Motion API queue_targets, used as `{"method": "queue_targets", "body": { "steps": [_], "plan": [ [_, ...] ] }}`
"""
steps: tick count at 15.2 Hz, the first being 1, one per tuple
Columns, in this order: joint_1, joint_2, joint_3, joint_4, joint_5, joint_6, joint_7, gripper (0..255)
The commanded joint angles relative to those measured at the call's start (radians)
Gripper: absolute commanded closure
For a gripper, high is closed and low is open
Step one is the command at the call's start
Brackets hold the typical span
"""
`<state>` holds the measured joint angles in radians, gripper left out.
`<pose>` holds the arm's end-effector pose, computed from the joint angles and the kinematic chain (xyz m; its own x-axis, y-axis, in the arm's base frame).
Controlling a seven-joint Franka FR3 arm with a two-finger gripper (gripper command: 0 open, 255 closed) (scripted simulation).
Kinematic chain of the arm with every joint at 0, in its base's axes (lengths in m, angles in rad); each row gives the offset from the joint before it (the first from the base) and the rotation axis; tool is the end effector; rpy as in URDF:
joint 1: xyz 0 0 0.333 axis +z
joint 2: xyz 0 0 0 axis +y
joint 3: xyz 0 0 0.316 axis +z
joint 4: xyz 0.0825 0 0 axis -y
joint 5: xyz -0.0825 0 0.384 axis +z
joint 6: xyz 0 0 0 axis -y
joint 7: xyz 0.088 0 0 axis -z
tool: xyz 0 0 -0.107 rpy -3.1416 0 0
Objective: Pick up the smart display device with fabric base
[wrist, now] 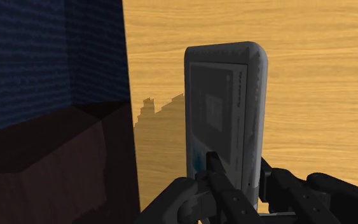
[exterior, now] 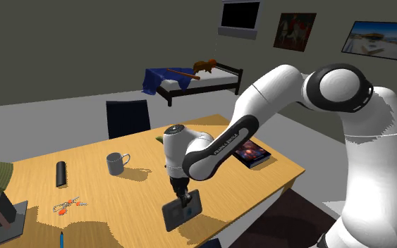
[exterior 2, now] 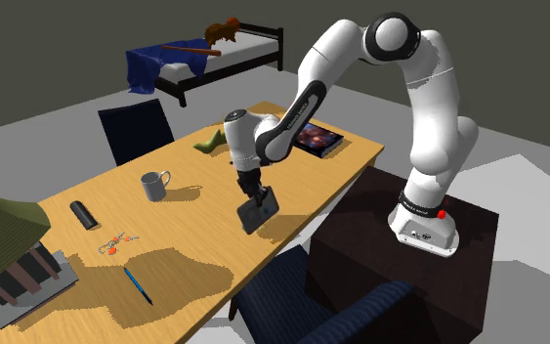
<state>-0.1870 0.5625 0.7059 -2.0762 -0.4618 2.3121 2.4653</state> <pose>0.4959 0.2758 0.2007 -0.0755 -0.9953 0.0601 -0.9874 0.0830 0.1348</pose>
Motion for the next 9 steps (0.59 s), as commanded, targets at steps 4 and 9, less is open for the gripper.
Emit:
{"method": "queue_targets", "body": {
  "steps": [4, 9],
  "plan": [
    [-0.030, -0.054, 0.039, -0.004, 0.046, -0.042, -0.027, 255],
    [-0.048, -0.088, 0.063, -0.003, 0.075, -0.070, -0.045, 255]
  ]
}}
